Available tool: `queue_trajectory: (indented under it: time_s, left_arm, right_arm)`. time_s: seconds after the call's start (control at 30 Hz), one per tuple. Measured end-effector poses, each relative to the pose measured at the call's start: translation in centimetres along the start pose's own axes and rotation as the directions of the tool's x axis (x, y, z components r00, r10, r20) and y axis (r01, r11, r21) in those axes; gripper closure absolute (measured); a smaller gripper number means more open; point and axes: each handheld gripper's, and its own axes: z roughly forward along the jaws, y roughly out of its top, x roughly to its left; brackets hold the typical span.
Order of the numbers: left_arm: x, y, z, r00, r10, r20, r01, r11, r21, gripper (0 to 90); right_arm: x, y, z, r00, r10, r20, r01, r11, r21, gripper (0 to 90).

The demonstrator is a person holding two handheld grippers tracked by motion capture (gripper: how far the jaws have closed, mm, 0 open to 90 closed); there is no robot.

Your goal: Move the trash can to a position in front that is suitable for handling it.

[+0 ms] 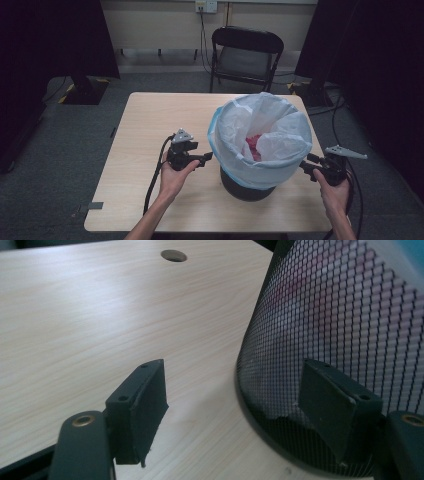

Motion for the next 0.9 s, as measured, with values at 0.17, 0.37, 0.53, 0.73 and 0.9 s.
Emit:
queue_trajectory:
  time_s: [0.17,0.37,0.53,0.73,0.9]
  left_arm:
    - [-0.1,0.4,1.2,0.9999,0.009,0.004,-0.009,0.9998,-0.019,26.5]
    - [-1.1,0.4,1.4,0.9977,0.065,-0.021,-0.065,0.9975,-0.027,24.6]
    - [-1.0,0.4,1.2,0.9976,0.069,-0.013,-0.069,0.997,-0.035,22.5]
    - [-0.7,0.3,1.0,0.9976,0.068,0.008,-0.068,0.9972,-0.032,23.5]
    - [-0.3,0.1,0.2,0.9976,0.069,0.0,-0.069,0.9971,-0.032,25.9]
  right_arm:
    - [0.1,0.3,0.5,0.9998,0.02,0.001,-0.02,1.0,-0.005,29.5]
    - [1.3,0.2,0.9,0.9986,0.03,-0.043,-0.03,0.999,-0.017,28.6]
    - [1.8,0.0,0.9,0.996,0.058,-0.068,-0.061,0.997,-0.047,30.6]
    - [2.1,0.0,1.0,0.9949,0.066,-0.077,-0.07,0.996,-0.049,35.8]
    - [2.8,0.1,1.3,0.9946,0.054,-0.089,-0.058,0.997,-0.044,36.9]
